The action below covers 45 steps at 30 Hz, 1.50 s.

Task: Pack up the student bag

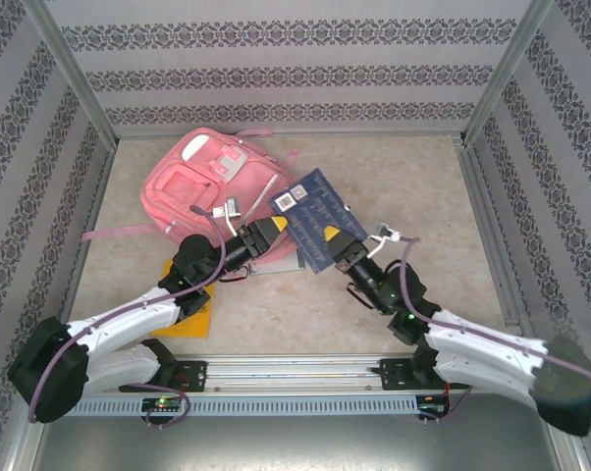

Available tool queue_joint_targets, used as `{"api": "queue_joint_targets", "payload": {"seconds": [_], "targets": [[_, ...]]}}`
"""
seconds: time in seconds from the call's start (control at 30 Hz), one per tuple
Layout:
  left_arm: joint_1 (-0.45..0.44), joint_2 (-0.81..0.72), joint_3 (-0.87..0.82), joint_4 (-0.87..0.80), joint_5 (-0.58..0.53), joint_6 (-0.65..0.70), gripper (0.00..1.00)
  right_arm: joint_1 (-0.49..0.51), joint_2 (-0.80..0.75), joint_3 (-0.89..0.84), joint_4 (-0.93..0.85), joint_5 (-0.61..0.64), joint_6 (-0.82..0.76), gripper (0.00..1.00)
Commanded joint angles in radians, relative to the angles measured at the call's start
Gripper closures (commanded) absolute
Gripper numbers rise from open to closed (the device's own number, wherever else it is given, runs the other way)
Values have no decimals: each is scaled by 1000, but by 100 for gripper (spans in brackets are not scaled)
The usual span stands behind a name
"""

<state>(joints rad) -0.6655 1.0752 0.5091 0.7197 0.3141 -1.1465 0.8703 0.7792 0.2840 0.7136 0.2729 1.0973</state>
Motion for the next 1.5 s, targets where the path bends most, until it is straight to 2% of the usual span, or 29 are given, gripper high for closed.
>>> {"api": "queue_joint_targets", "payload": {"seconds": [0.0,0.1,0.27,0.37,0.5,0.63,0.8,0.93,1.2,1.27,1.3,1.33,1.4,1.43,1.47], "targets": [[8,-47,118,-407,6,240,61,-21,-190,-18,-409,123,-15,100],[10,1,260,-731,-52,451,61,-37,-346,-62,-592,131,-26,100],[10,199,538,-1086,-129,718,57,-55,-533,-130,-767,112,-20,100],[12,335,696,-1240,-201,834,53,-62,-576,-131,-823,91,-58,100],[47,502,935,-1461,-318,982,51,-68,-548,-95,-878,40,-134,100],[153,586,1035,-1496,-265,1002,50,-68,-497,-59,-919,-7,-192,100],[275,713,1124,-1515,-113,1018,50,-69,-460,-17,-951,-57,-251,100],[313,777,1160,-1506,-12,1025,51,-71,-463,0,-976,-67,-279,100],[338,867,1180,-1509,38,1032,52,-79,-471,0,-986,-78,-284,100],[336,872,1169,-1493,67,1026,58,-79,-470,-2,-981,-82,-284,100],[337,872,1163,-1484,89,1020,67,-80,-469,-1,-977,-84,-284,100],[338,872,1161,-1477,109,1015,80,-79,-468,-2,-975,-83,-284,100],[339,868,1164,-1474,126,1009,96,-80,-465,4,-970,-86,-289,100],[338,859,1167,-1477,121,1007,100,-83,-463,10,-970,-86,-293,100],[338,847,1170,-1477,115,1007,100,-84,-462,18,-970,-85,-296,100]]}}
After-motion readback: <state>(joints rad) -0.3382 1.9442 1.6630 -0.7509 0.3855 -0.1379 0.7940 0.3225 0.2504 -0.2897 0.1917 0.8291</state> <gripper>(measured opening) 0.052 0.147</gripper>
